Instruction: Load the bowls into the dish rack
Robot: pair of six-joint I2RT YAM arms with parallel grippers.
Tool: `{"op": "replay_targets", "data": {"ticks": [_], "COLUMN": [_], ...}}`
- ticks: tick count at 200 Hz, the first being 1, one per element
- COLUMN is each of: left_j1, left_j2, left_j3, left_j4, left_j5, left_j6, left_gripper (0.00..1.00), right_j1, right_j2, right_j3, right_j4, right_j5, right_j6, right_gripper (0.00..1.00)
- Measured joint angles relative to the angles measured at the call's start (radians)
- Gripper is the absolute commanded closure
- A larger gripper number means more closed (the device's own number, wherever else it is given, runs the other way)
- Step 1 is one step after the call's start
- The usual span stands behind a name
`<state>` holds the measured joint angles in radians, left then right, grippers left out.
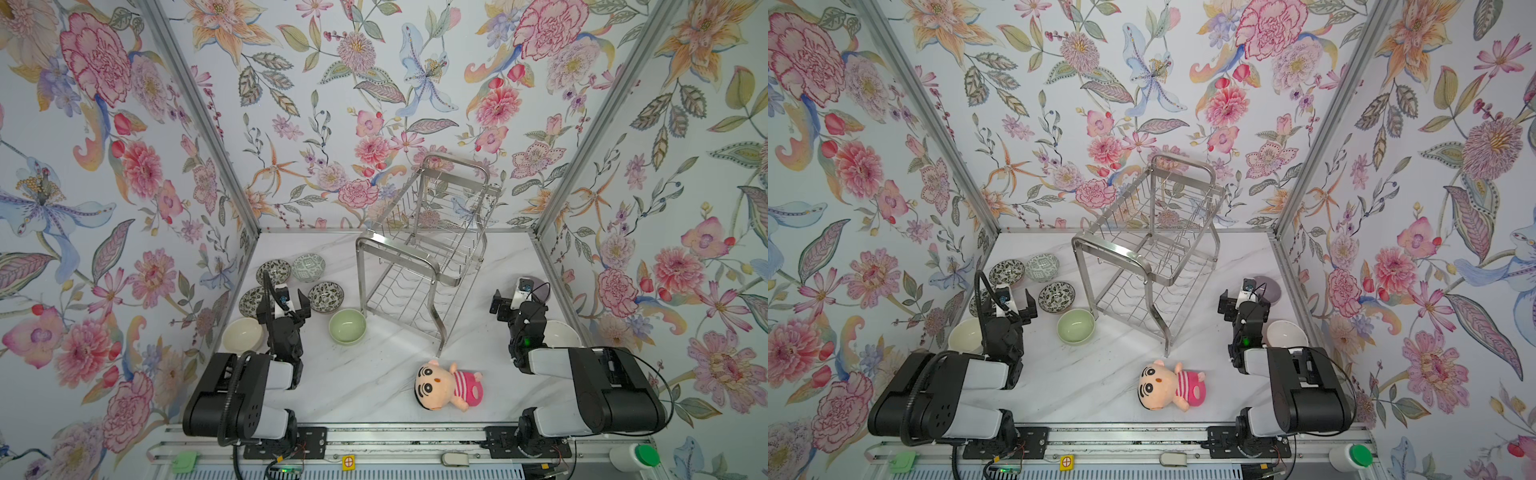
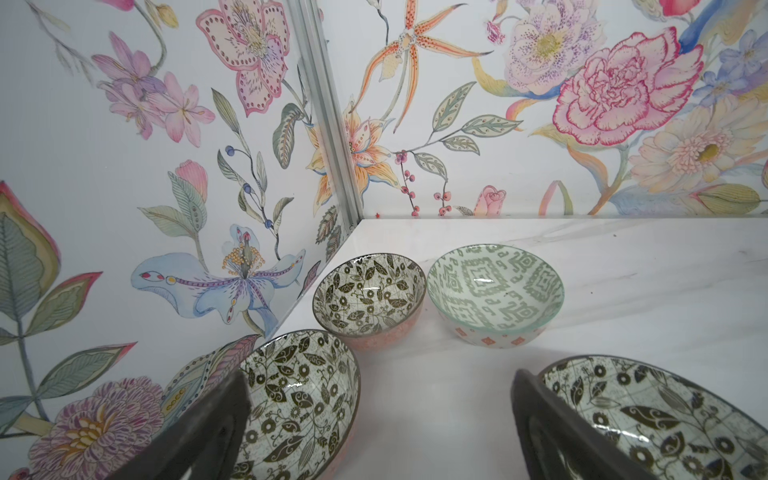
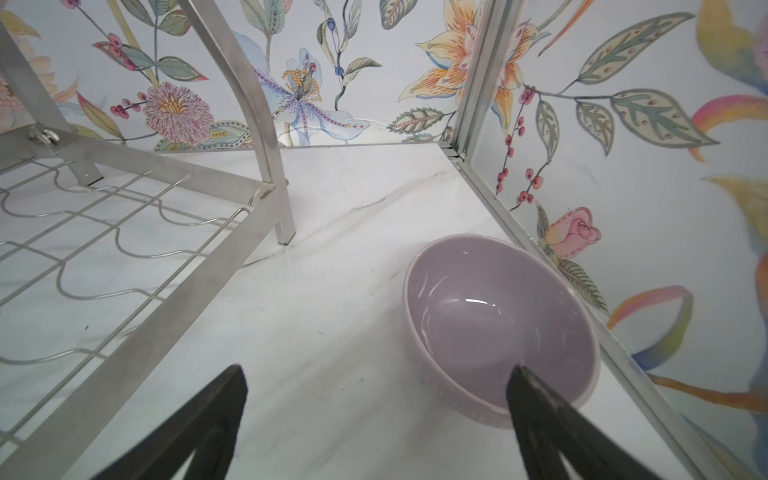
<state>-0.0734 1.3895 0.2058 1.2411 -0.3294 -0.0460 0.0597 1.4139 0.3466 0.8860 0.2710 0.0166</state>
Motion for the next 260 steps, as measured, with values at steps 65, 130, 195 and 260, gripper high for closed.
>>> {"op": "replay_targets", "data": {"ticks": [65, 130, 195, 260], "left_j1": [0.000, -0.055, -0.081, -0.130], "left_j2": [-0.174, -0.193, -0.282, -0.313], "left_j3": [0.327, 0.427, 0.335, 0.287], "left_j4": [-0.557, -0.920, -0.973, -0.969], "left_j5": [-0.042, 0.191, 0.335, 0.376], "left_j6": [-0.284, -0.577, -0.693, -0.740], "left_gripper": [0.01, 0.01, 0.01, 0.01], "right_j1": [-0.021, 0.105, 0.208, 0.217], "right_j2": [-0.079, -0.082, 0.048, 0.146], "right_j3": [0.344, 0.348, 0.370, 0.359], "right_j4": [-0.621, -0.790, -0.767, -0.683], "right_j5": [0.077, -0.244, -0.415, -0.449], "right_j6": [0.329, 0.477, 0.607, 0.734], "right_gripper": [0.01, 0.01, 0.13, 0.33]}}
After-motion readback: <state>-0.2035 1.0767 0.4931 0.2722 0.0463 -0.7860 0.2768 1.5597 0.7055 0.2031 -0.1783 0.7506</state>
